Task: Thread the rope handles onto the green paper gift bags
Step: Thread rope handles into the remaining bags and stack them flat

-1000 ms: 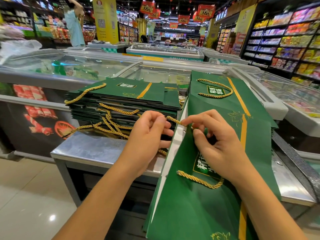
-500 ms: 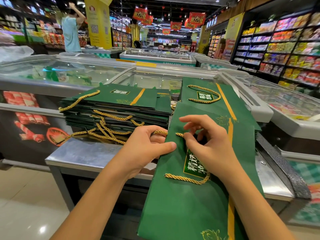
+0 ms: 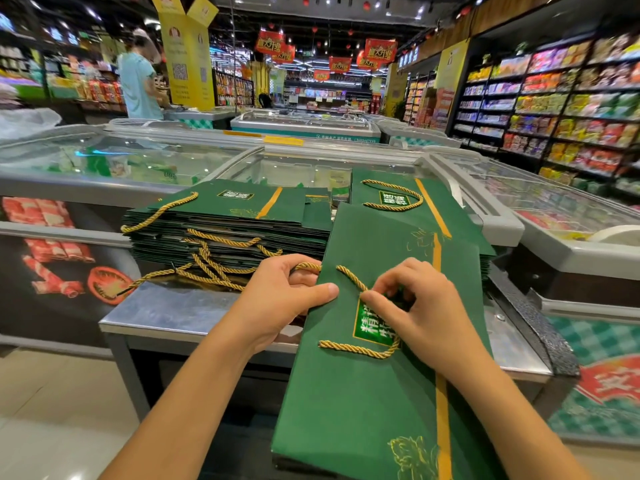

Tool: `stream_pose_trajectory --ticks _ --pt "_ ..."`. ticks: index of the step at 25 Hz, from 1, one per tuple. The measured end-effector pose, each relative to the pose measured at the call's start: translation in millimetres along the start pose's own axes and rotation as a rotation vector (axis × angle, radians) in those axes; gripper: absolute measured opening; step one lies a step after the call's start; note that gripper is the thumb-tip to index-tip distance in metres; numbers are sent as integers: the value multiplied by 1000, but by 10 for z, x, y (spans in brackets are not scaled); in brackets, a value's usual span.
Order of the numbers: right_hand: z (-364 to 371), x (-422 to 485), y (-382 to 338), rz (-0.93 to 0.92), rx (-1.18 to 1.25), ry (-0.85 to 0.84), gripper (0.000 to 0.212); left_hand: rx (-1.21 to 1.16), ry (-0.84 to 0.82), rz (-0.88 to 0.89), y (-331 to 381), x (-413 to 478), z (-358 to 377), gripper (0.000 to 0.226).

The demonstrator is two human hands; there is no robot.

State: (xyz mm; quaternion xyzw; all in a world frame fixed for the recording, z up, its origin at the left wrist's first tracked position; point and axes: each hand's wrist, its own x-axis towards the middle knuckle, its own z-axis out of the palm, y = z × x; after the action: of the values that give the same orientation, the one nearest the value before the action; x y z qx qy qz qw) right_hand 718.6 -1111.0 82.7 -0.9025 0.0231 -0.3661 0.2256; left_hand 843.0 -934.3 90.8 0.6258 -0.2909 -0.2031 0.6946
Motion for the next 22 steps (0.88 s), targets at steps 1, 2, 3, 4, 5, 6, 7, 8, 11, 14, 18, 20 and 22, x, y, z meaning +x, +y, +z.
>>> stream_pose_trajectory --ticks 1,2,3,4,5,6,7,8,11,14,18,20,22 --pt "9 -11 22 3 36 37 15 3 1 1 -5 2 2 25" --pt "3 -7 31 29 89 74 14 4 -1 0 -7 1 2 26" --pt "-9 -2 40 69 147 105 14 2 -6 -1 -6 -4 1 26" --pt "-18 -1 42 117 201 134 14 3 -10 -2 -8 -8 -1 26" --pt "-27 -1 40 163 263 163 13 7 -8 0 -10 -12 -4 26" --pt "-40 -4 44 205 339 195 13 15 1 1 -15 -8 -4 27" --pt "-54 -6 46 238 418 223 14 20 9 3 -17 -6 -5 28" --pt "-71 -11 37 260 494 237 14 24 15 3 -19 -5 -3 29" --pt "-95 -16 9 265 611 187 6 24 20 0 -28 8 1 31" --pt "-68 -31 44 232 548 125 19 10 21 1 -31 14 1 31" --pt "-65 -36 66 178 443 135 5 -17 3 1 -23 7 14 28" --pt "-58 -32 72 180 435 159 6 -30 -2 -3 -8 0 26 30" --pt "-45 -22 87 191 426 169 7 -32 -16 -11 9 -4 34 33"
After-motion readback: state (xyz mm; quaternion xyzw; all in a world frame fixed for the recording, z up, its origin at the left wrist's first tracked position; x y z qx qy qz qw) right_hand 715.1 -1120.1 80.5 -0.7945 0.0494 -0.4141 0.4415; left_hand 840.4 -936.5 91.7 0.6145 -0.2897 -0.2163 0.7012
